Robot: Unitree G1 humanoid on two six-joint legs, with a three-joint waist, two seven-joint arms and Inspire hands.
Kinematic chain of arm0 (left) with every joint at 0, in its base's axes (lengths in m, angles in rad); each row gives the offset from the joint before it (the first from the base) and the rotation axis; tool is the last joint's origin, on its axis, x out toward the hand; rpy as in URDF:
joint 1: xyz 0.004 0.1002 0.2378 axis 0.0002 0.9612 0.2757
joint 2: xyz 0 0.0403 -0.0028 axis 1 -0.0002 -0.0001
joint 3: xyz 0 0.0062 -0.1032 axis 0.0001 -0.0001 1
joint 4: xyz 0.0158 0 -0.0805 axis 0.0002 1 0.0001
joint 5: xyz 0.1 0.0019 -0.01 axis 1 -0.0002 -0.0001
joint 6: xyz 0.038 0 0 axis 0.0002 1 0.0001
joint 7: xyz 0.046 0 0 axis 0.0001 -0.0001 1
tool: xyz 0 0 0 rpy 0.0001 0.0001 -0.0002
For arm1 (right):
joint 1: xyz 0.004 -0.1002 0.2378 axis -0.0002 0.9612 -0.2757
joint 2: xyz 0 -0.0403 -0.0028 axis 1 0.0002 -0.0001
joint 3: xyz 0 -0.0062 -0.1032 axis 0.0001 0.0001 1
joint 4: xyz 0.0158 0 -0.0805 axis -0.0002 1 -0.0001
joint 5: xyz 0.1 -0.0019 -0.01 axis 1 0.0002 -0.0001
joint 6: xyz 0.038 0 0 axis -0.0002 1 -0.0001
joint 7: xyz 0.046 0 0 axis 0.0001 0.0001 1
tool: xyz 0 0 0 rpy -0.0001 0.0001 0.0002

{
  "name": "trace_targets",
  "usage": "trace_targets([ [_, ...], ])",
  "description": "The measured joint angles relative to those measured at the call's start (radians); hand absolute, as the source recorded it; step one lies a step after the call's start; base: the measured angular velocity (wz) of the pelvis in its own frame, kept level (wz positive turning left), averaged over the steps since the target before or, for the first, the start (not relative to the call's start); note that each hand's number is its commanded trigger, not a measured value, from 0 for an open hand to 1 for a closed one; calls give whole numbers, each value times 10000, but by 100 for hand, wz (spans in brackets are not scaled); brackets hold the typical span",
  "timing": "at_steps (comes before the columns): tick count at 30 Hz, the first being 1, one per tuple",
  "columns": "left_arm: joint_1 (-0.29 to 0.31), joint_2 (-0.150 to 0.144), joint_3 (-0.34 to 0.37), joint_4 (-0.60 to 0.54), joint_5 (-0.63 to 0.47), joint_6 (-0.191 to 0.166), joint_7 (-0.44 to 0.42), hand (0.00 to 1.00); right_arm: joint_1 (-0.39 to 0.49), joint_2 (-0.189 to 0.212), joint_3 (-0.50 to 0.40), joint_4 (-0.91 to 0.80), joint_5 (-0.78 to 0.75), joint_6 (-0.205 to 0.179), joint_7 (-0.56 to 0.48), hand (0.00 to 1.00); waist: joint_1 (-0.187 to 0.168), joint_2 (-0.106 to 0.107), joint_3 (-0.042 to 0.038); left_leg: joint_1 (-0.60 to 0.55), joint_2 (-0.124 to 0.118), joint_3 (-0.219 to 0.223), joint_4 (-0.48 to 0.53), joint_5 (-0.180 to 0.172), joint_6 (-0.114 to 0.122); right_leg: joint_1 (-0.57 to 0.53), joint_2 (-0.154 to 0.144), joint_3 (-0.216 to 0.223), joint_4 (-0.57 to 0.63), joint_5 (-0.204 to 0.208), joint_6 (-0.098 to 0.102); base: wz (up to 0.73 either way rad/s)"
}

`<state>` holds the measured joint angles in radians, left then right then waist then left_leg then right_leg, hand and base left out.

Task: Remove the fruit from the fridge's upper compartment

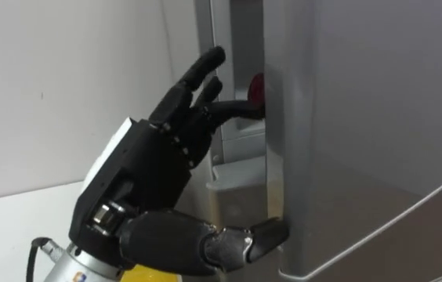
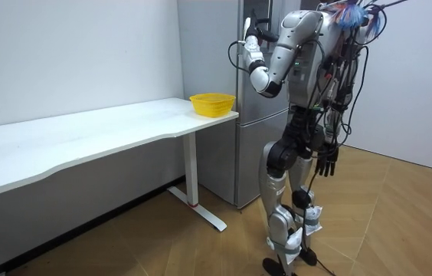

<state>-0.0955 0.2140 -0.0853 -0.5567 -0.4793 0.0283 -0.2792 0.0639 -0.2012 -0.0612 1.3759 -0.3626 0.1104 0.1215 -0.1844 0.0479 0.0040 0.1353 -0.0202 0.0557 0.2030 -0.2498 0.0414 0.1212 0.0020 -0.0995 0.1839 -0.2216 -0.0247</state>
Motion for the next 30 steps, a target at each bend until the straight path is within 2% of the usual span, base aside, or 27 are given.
trace_targets([
  [8,0,0,-135,1,-12,-45,-126,0,-7,-1,0,-20,-3,-7,-15,0,6,10,18,-18,11,-3,-2,6,10,-35,3,-10,39,0,0,0],
  [13,0,23,-202,1,-653,-51,-461,0,-56,0,4,-47,32,-14,-28,0,2,8,18,-116,11,-3,0,6,10,-157,6,22,55,0,-1,0],
  [20,-3,25,-445,1,-1219,-96,-802,0,-50,0,2,-135,82,-16,-137,0,-18,1,15,-109,27,250,0,6,10,-210,5,158,58,0,-1,-8],
  [24,-256,29,-555,10,-1215,-106,-978,0,-44,2,-1,-133,91,-5,-138,0,-32,-5,17,-117,37,356,-2,6,10,-260,9,205,69,10,-6,-5],
  [30,-287,30,-615,13,-1221,-129,-1283,0,-5,-3,-27,-127,105,7,-83,0,-311,-11,16,-92,64,532,-4,5,9,-271,39,340,66,24,-6,-7],
])
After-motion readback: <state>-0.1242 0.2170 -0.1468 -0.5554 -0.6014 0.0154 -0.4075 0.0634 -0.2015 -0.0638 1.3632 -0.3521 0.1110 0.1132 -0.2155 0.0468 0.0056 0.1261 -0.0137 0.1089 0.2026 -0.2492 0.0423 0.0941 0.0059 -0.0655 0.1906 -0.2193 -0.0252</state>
